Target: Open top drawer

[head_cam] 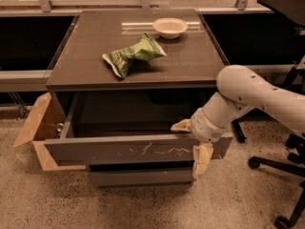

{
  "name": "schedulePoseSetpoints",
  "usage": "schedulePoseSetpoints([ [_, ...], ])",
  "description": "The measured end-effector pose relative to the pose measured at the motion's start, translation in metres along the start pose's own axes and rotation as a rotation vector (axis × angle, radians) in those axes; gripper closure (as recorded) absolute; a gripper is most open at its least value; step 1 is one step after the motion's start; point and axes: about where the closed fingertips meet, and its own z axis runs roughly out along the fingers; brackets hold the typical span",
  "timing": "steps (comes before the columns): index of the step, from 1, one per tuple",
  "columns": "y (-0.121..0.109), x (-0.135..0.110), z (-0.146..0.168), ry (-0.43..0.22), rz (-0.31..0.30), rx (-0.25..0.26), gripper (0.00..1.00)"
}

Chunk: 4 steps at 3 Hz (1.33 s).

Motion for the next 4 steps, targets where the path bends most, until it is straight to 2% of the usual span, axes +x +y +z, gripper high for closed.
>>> schedulePoseSetpoints([
  [1,0.0153,-0.0023,0.0004,0.001,-0.007,-0.034,0.36],
  [2,0.0203,-0.0055,-0.0057,0.007,-0.026,-0.04,0.59],
  [3,0.021,-0.007,-0.0084,0.01,-0.033,-0.04,0.48],
  [4,0.0211,-0.0071,-0.0086,0.01,-0.033,-0.039,0.25],
])
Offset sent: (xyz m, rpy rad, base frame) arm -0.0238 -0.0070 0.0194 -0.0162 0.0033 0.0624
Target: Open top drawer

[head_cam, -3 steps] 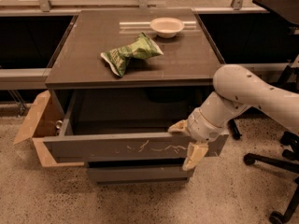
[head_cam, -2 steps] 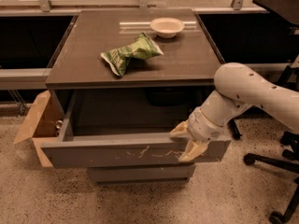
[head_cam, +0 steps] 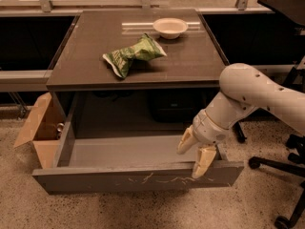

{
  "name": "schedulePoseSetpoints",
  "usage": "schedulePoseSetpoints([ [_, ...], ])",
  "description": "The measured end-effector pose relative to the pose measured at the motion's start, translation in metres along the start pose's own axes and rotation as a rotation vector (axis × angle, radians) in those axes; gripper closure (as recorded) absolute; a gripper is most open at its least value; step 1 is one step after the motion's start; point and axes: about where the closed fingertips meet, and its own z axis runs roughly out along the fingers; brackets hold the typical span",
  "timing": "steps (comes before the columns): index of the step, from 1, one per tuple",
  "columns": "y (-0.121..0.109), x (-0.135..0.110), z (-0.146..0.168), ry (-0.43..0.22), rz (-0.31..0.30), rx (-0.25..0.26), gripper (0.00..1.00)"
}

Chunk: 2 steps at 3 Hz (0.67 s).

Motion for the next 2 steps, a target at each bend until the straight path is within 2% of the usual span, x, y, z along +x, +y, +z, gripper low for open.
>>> schedulePoseSetpoints([
  [1,0.002,-0.004,-0.012,-0.011,-0.012,0.025,0.02],
  [2,0.0,-0.005,-0.044,-0.022,-0.025,0.097,0.0],
])
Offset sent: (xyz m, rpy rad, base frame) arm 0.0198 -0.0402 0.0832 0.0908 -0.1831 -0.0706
